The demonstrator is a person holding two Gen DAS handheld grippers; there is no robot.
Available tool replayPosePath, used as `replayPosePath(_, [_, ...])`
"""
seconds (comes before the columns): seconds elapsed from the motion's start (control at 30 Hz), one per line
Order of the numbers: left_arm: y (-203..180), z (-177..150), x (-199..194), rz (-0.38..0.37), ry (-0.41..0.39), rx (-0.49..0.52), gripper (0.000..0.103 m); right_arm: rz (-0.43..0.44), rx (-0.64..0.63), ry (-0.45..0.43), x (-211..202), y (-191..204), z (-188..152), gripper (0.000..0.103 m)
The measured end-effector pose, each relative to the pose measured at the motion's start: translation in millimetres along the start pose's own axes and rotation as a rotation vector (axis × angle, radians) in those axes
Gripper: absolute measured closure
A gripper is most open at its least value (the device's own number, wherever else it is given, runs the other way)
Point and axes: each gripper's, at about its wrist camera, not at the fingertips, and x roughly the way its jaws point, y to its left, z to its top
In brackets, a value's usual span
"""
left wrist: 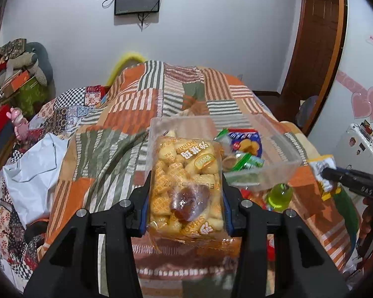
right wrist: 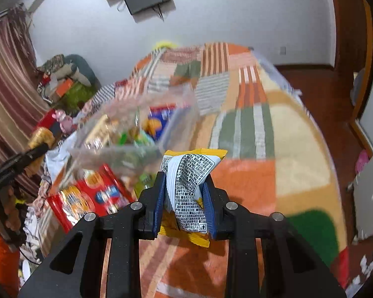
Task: Organize snacks
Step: 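Lift both bags over the clear box and open both tools to drop them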
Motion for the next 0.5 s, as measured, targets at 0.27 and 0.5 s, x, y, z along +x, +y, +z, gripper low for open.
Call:
replayPosePath(0.27, [-16, 29, 10, -0.019, -0.043, 0.011, 0.059, 0.029, -0.043, -0.095, -4, 20, 33, 0.077])
replayPosePath(0.5, [-24, 50, 29, -0.011, -0.045, 0.016, 0.059, 0.047, -0.08, -0.134, 9, 35, 51, 0.077])
